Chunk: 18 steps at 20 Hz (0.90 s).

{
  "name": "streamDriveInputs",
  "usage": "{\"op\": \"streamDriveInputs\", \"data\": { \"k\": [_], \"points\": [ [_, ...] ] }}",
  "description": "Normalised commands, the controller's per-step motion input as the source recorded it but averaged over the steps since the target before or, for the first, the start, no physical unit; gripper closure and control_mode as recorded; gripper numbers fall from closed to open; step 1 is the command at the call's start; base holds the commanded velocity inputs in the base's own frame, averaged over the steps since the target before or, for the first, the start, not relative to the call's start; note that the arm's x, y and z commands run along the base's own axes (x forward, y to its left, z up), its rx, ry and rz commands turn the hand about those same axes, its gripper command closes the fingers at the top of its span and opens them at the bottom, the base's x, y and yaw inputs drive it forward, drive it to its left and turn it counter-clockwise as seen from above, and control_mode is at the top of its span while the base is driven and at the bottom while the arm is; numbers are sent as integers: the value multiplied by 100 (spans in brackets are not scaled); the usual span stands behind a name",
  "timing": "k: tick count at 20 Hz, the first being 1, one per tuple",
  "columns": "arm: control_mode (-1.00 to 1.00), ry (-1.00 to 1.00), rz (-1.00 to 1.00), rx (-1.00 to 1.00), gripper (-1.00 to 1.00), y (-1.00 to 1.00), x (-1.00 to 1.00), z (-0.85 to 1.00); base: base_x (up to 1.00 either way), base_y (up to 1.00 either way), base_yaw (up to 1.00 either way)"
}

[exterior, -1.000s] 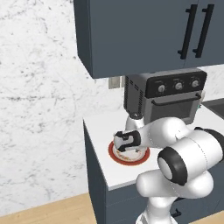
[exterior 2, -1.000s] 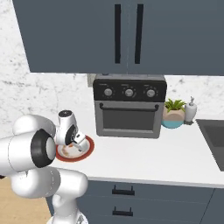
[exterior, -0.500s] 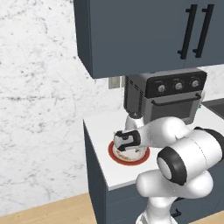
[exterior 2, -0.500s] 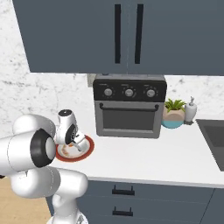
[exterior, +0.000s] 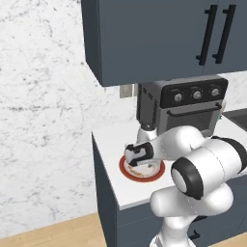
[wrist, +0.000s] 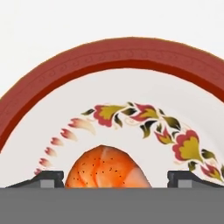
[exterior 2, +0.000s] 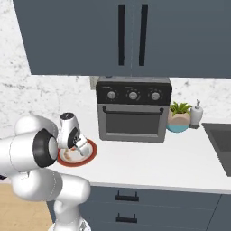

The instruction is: Pick up the knife from the drawer and place it on the cutting board. Then place the meat from the plate to the cutting board.

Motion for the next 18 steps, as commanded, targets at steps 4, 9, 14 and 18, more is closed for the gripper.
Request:
{"op": "streamDriveInputs", "data": {
  "k": [4,9,14,18],
  "points": [
    [-100,0,-1,0,100,7,29,2,0,0,0],
    [-100,0,0,0,100,2,16,13,0,0,0],
    [-100,0,0,2,100,0,-8,26,0,0,0],
    [-100,-4,-1,5,100,-12,-68,40,0,0,0]
  ]
}}
